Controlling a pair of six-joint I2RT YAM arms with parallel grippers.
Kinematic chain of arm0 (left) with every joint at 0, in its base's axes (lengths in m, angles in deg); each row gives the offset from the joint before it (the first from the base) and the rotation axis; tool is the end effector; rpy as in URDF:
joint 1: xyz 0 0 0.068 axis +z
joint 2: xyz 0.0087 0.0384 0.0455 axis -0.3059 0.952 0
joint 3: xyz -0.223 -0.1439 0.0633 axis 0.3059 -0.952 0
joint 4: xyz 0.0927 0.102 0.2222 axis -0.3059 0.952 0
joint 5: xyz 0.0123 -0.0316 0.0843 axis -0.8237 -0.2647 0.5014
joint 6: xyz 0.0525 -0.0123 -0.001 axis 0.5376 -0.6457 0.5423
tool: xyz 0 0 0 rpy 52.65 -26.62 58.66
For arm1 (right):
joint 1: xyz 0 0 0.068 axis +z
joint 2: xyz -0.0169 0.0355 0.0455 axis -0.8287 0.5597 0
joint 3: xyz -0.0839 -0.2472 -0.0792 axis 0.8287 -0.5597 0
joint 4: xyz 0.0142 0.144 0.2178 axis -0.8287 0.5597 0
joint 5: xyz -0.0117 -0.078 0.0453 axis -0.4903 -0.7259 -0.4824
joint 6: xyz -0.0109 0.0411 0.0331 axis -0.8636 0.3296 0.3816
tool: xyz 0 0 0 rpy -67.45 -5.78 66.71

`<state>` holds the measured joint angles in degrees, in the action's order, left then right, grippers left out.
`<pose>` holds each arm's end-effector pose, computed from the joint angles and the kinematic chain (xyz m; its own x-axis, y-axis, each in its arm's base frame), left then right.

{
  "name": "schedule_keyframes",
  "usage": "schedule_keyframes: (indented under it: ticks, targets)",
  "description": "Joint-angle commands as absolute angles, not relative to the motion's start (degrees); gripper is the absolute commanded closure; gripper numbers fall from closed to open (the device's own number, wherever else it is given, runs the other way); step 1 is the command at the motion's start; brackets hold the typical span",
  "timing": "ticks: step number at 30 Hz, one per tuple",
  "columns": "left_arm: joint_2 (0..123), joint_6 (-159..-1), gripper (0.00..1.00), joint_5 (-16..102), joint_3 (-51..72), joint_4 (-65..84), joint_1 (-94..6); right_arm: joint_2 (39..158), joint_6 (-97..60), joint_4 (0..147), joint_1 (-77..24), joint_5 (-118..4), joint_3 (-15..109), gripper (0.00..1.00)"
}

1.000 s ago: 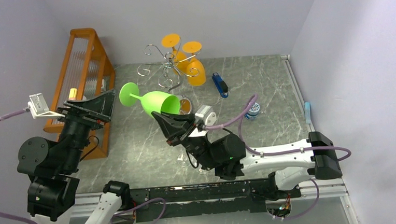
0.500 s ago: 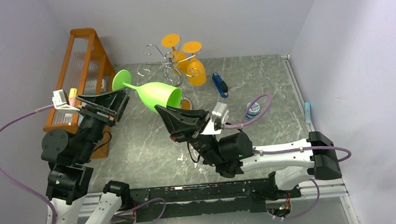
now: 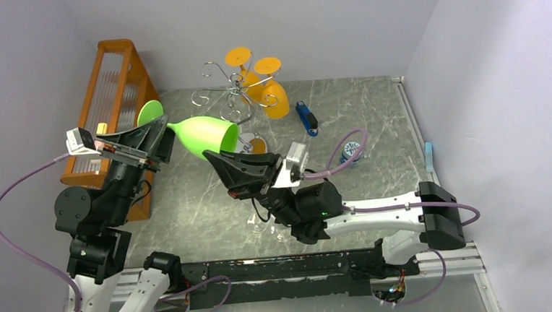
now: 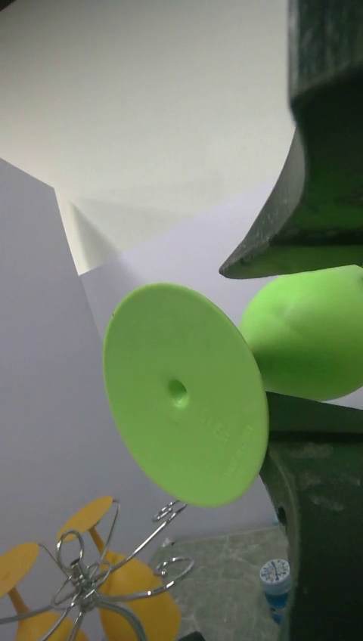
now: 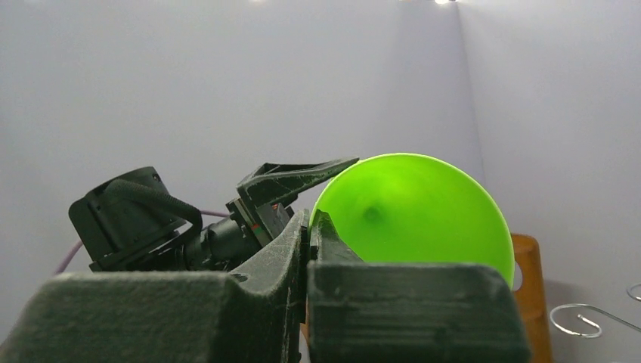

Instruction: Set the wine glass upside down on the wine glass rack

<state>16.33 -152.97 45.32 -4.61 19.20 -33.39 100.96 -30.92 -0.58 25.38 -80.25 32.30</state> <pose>0.0816 -0.0265 0.4482 -0.3244 -0.9368 -0.1312 0.3610 0.0056 -0.9326 0.0561 0.3027 0.4203 0.2080 0.7302 -0.6508 -0.9074 0.3924 0.1504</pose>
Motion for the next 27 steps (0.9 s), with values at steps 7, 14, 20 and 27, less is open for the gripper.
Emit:
schedule_keyframes:
  ticks: [7, 14, 20, 27]
  targets:
    - [19.89, -150.61, 0.69, 46.46, -2.31, 10.31, -33.33, 96.94, -26.45, -0.95, 24.32, -78.50, 29.49, 1.00]
    - [21.46, -146.73, 0.83, 45.49, -3.18, 3.87, -33.37, 95.17, -23.84, 3.51, 23.46, -76.01, 28.51, 1.00]
    - [23.63, -149.86, 0.64, 41.00, -6.01, 0.05, -33.37, 96.18, -22.89, 1.77, 22.67, -73.98, 28.03, 1.00]
    - [24.68, -148.80, 0.73, 41.13, -6.40, -2.60, -33.37, 97.70, -27.43, 6.22, 22.61, -67.66, 30.53, 1.00]
